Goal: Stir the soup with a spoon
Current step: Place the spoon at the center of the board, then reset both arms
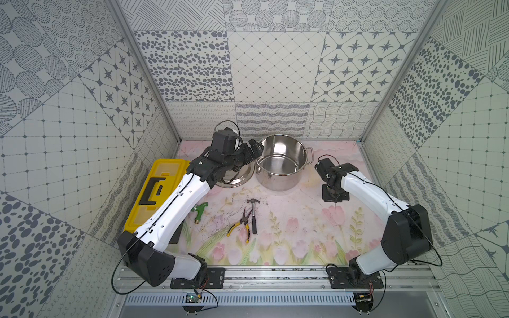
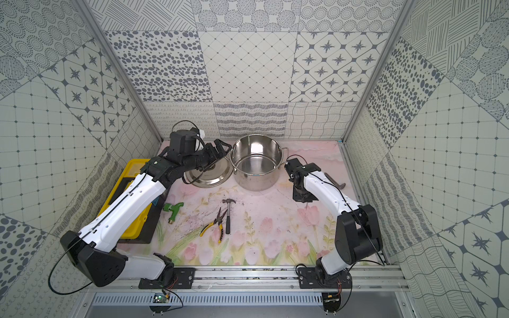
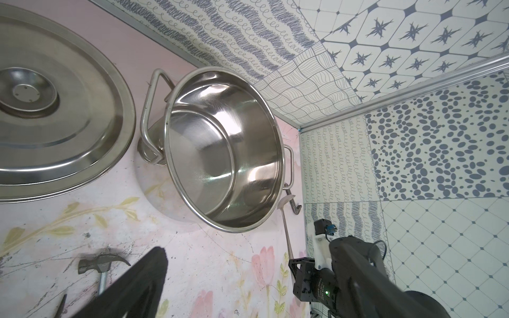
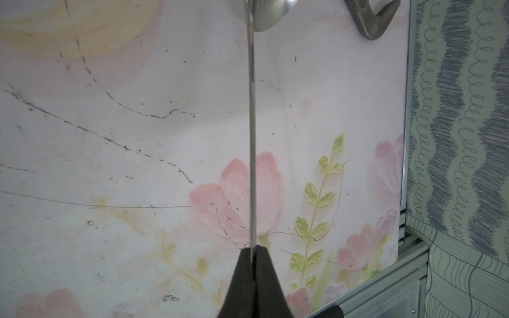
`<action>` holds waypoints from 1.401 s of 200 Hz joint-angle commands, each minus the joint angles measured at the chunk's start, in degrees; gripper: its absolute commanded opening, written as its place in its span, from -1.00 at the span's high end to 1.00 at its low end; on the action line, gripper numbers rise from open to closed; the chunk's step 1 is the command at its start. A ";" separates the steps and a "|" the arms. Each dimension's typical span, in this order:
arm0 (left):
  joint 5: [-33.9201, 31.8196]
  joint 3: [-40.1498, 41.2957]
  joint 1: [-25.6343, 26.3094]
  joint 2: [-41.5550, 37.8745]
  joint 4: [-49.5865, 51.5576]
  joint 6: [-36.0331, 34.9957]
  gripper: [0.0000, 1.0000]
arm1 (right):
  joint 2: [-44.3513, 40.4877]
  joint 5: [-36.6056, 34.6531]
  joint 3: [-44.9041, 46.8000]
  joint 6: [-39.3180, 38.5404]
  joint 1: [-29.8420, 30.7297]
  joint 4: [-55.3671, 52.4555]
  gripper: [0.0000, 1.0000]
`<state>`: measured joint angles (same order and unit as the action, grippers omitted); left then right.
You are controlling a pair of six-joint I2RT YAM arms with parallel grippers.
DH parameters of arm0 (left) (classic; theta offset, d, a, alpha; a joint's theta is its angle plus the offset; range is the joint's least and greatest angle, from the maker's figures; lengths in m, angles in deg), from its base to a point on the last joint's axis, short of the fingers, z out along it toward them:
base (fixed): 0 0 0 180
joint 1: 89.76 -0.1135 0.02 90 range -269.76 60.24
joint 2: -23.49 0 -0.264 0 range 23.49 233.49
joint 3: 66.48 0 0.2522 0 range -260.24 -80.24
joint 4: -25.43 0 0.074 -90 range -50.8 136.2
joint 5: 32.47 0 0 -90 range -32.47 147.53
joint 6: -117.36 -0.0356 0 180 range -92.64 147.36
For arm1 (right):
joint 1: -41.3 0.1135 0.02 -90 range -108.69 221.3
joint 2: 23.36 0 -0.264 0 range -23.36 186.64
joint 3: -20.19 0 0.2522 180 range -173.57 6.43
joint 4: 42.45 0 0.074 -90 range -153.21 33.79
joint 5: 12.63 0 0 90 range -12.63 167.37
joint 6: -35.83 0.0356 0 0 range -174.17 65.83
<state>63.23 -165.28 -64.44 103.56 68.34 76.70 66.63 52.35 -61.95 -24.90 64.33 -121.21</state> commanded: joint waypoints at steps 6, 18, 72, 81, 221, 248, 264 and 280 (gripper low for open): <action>-1.03 3.12 -0.39 -2.07 -0.29 -0.30 -0.99 | 4.29 -7.33 2.63 2.29 2.42 8.28 1.00; -1.76 4.29 -0.38 -2.87 0.13 -0.47 -0.99 | 6.39 -8.20 3.30 3.28 2.76 9.82 1.00; -8.82 10.72 -0.48 -9.70 7.36 -1.83 -0.99 | 9.39 -1.66 10.00 8.87 3.03 19.42 0.23; -10.63 11.04 -0.45 -10.34 9.53 -2.13 -0.99 | 8.32 -0.76 11.87 9.60 3.29 21.55 0.03; -29.75 28.53 -0.45 -31.16 -10.22 -36.09 -0.99 | -32.23 -5.93 23.78 -7.57 3.47 48.33 -0.84; -33.61 34.65 -1.33 -29.75 -15.73 -44.15 -0.99 | -33.48 -7.24 26.52 -13.59 1.84 53.36 -0.93; -32.08 40.45 -4.25 -28.11 -22.13 -45.73 -0.99 | -33.60 -7.70 30.61 -18.59 0.51 59.10 -0.94; -30.08 45.85 -8.36 -25.19 -29.07 -45.31 -0.99 | -33.52 -7.73 36.84 -23.73 -1.28 69.94 -0.93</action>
<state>36.10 -128.52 -67.48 74.87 58.48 43.02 33.23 46.14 -31.94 -38.38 65.14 -66.69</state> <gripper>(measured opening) 0.996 0.966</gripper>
